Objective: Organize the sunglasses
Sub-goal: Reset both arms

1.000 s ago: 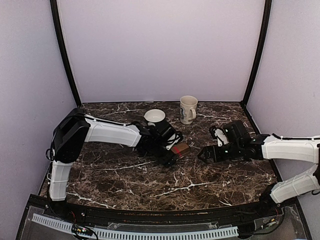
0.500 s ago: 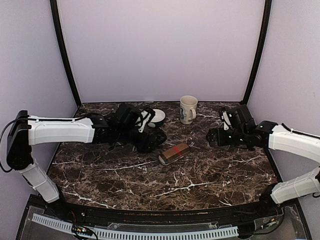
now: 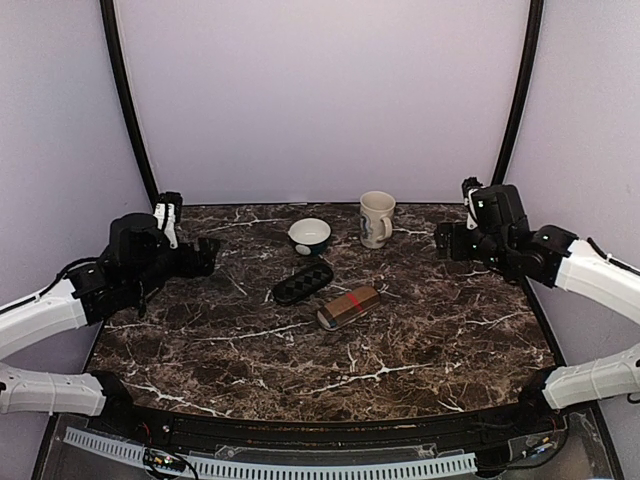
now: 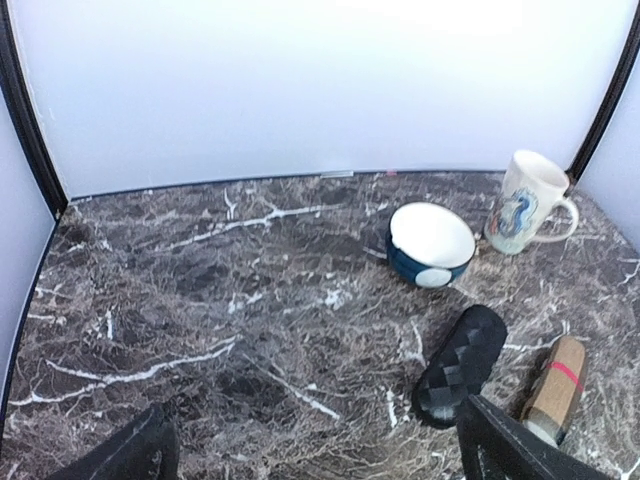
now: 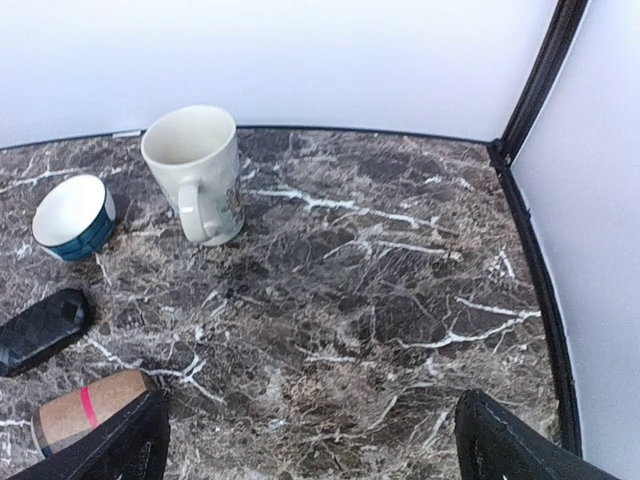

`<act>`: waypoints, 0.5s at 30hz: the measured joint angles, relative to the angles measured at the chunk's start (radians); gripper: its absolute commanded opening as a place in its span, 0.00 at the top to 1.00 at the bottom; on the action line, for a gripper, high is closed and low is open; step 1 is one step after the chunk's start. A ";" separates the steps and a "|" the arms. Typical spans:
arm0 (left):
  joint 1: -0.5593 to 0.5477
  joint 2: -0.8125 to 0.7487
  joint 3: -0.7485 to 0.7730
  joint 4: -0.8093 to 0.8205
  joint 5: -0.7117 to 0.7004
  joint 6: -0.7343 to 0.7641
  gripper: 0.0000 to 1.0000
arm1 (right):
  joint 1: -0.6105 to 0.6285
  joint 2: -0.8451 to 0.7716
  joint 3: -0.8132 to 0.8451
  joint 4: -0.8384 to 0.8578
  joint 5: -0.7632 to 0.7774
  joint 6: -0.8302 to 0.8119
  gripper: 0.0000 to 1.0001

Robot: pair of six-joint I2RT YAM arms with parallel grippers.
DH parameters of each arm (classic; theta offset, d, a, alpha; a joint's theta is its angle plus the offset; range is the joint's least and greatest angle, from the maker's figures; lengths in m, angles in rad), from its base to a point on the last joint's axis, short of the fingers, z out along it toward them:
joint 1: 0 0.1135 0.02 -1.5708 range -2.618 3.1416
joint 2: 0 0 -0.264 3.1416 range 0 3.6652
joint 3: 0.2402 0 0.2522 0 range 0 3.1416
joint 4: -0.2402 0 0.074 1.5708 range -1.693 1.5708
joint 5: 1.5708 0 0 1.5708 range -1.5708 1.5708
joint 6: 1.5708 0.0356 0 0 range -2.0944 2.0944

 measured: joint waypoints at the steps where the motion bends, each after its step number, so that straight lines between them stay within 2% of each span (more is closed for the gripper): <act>1: 0.001 -0.042 -0.024 0.020 0.000 0.005 0.01 | 0.000 -0.017 -0.003 0.009 0.015 -0.007 0.00; 6: 0.001 -0.186 -0.104 0.080 -0.002 0.032 0.01 | -0.002 -0.150 -0.066 0.063 0.051 -0.037 0.00; 11: 0.001 -0.194 -0.109 0.074 -0.036 0.057 0.02 | -0.002 -0.257 -0.127 0.098 0.052 -0.068 0.00; 15: 0.001 -0.195 -0.109 0.071 -0.052 0.068 0.02 | -0.002 -0.275 -0.132 0.115 0.053 -0.086 0.00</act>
